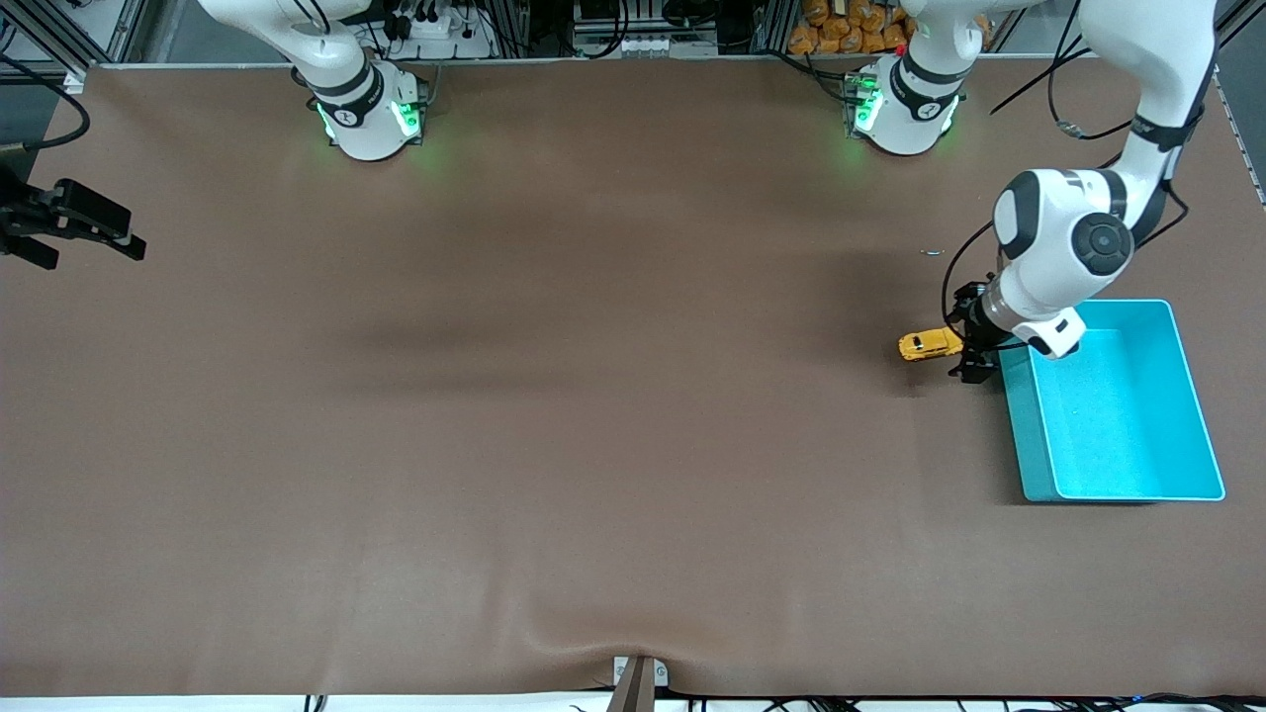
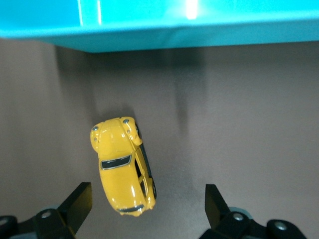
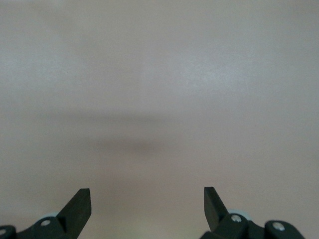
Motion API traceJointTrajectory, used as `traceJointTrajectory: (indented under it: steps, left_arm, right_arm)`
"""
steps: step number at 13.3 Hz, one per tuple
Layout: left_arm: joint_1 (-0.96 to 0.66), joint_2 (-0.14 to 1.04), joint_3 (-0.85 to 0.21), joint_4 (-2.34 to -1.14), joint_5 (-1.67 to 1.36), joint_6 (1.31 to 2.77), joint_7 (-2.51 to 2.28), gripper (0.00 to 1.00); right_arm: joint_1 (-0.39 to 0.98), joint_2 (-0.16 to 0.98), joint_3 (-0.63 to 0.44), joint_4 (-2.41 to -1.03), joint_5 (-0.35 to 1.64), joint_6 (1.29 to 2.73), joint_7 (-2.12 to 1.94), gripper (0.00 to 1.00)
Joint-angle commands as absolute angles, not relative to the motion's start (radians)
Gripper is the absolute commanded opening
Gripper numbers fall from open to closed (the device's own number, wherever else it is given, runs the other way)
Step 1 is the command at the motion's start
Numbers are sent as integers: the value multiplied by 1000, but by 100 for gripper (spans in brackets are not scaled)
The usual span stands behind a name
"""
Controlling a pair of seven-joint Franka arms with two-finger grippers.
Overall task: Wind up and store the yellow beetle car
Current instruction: 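Lower the left gripper over the yellow car and close on it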
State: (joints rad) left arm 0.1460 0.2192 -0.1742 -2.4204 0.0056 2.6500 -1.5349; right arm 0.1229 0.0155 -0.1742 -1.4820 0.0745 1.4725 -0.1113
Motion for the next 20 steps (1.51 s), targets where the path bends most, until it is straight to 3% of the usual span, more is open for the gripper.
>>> traceJointTrajectory:
  steps: [1, 6, 19, 20]
  left_arm:
    - [137, 262, -173, -2442, -2, 2744, -1554, 100]
    - [133, 285, -173, -2480, 0, 2827, -1552, 100]
    - [107, 284, -172, -2505, 0, 2826, -1552, 100]
    - [109, 281, -170, -2505, 0, 2826, -1554, 45]
  right_arm:
    - [138, -14, -175, -1509, 55, 1457, -86, 100]
    - [140, -17, -178, -1509, 17, 1450, -98, 100]
    - [97, -58, -124, -1520, 11, 1420, -100, 100]
    - [97, -61, -124, -1520, 11, 1414, -100, 100]
